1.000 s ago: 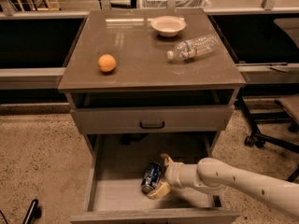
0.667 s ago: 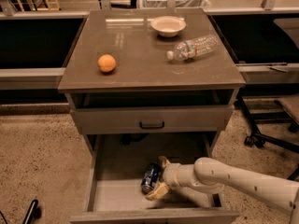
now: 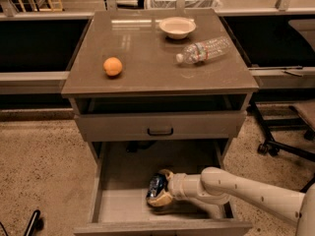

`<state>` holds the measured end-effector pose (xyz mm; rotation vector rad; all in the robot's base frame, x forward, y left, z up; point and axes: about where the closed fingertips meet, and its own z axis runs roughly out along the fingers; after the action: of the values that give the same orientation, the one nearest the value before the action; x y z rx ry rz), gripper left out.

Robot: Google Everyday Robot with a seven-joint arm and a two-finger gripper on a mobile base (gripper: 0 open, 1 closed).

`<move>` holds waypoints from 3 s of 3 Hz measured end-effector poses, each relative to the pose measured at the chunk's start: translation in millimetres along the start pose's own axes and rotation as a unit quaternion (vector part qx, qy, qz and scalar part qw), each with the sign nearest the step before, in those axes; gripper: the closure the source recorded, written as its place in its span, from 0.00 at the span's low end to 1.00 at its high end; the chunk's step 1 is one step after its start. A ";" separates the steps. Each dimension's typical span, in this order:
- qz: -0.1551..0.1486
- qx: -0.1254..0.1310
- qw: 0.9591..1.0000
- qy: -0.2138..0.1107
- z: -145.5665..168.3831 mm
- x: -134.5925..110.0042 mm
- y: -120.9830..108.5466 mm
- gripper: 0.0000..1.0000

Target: Pick pepsi can from middle drawer and place on counter

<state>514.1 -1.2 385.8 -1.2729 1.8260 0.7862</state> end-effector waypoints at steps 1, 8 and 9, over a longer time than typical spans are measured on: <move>-0.011 -0.006 0.999 -0.038 0.8 -8.8 -7.4 0.50; -0.178 -0.120 0.963 -0.164 -180.1 -212.4 24.7 1.00; -0.194 -0.130 0.960 -0.152 -181.5 -238.9 19.5 1.00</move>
Offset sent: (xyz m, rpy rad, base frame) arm 0.0197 -0.0095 0.0466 0.3674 -0.1606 0.0328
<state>503.4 -29.6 684.9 -1.5209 1.2070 0.9568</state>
